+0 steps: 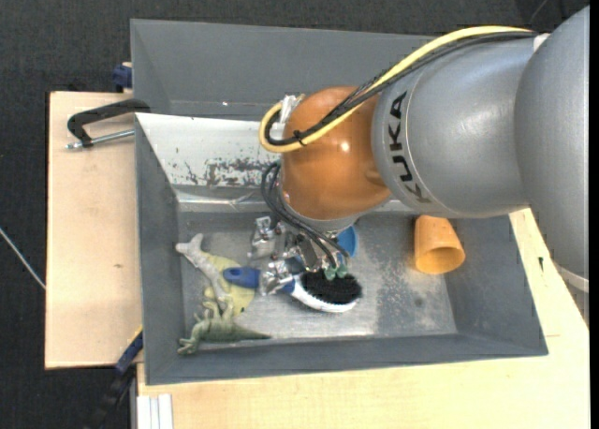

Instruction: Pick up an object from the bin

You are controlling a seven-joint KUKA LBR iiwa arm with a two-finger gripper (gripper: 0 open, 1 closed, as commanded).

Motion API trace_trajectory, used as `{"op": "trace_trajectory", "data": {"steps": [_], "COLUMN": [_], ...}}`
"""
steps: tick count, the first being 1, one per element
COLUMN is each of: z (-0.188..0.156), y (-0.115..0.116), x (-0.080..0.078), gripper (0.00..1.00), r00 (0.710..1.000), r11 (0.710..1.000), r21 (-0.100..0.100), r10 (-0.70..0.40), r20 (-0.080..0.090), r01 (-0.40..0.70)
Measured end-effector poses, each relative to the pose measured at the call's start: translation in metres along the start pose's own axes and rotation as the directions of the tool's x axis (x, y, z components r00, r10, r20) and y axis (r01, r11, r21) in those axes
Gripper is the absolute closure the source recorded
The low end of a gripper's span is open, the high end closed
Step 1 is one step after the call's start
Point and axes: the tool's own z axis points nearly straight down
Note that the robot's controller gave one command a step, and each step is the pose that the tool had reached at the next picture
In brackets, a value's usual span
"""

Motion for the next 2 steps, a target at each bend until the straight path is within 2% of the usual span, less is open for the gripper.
{"op": "trace_trajectory", "data": {"steps": [1,2], "z": [-0.100,-0.062], "y": [0.010,-0.023], "x": [-0.008,0.004], "gripper": [1.00,1.00], "r00": [1.000,0.968], "r11": [1.000,0.968], "r21": [0.003,0.000], "r10": [-0.017,-0.250], "r20": [0.004,-0.014], "r01": [0.017,0.250]}}
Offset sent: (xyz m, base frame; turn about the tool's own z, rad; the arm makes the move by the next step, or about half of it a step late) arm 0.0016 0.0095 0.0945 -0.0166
